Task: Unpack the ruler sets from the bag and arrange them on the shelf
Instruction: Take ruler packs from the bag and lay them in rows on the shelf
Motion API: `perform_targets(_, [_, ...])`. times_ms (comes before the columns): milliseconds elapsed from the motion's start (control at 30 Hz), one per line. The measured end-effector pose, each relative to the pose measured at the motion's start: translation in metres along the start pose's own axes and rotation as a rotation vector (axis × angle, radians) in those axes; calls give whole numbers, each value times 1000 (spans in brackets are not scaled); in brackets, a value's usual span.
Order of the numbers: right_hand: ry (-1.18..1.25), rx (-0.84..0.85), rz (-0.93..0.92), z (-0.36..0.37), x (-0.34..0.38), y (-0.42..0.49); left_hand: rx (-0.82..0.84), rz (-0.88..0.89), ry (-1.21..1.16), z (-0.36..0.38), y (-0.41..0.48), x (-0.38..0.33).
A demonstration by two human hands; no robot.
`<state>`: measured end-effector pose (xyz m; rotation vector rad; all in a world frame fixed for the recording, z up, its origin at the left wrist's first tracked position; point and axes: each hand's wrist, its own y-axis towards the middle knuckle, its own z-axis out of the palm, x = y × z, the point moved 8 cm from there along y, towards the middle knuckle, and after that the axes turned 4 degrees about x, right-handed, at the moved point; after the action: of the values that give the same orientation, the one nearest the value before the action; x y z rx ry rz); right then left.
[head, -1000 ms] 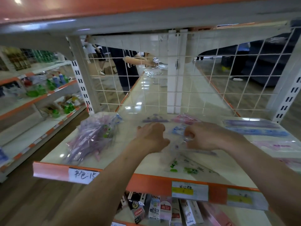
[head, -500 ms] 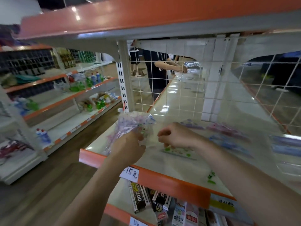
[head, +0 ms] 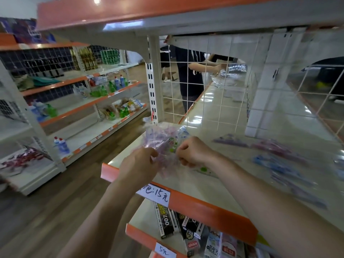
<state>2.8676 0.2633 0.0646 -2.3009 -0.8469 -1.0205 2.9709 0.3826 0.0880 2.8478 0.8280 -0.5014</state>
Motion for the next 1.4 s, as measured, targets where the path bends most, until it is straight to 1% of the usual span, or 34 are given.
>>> perform_targets(267, [301,14,39,-17,-7,-3,1,-45,-65,-1,5,3])
perform_targets(367, [355,4,48,-21,-11,-3,18,-49,-65,-2,5,2])
perform_targets(533, [432,-76,-10,-37,-8,-9,1,-29,-78,-7,5,-2])
perform_targets(633, [457,-105,-79,-49,6,-15,-62,-16,-150,-15,6,-3])
perform_targets(700, [449,-142,-146,-59,21,-20,-109,48,-231,-22,5,-9])
perform_targets(800, [423,-162,-249,-67,46,-28,-90,149,-379,-26,1,-26])
perform_targets(867, [391,-134,-299,-61,59,-32,-82,169,-365,-25,1,-33])
perform_targets(967, [389,-89,-316,-48,67,-33,-154,121,-287,-29,1,-26])
perform_targets(1033, [386,-67,-295,-42,61,-30,-182,70,-318,-31,-1,-15])
perform_targets(1067, [309,-74,-277,-40,55,-28,-195,49,-344,-33,-2,-9])
perform_targets(1133, [3,-78,-223,-34,40,-20,-227,17,-382,-36,-4,1])
perform_targets(1167, [-151,-50,-179,-27,32,-15,-236,4,-394,-37,-5,4])
perform_targets(1200, [-263,-18,-125,-19,23,-11,-241,-9,-403,-38,-5,6])
perform_targets(1233, [-321,4,-74,-13,16,-8,-242,-19,-414,-38,-6,8])
perform_targets(1300, [-282,42,-2,-4,8,-7,-239,-34,-438,-37,-6,11])
perform_targets(1400, [-78,61,65,1,5,-3,-228,-45,-445,-34,-5,15])
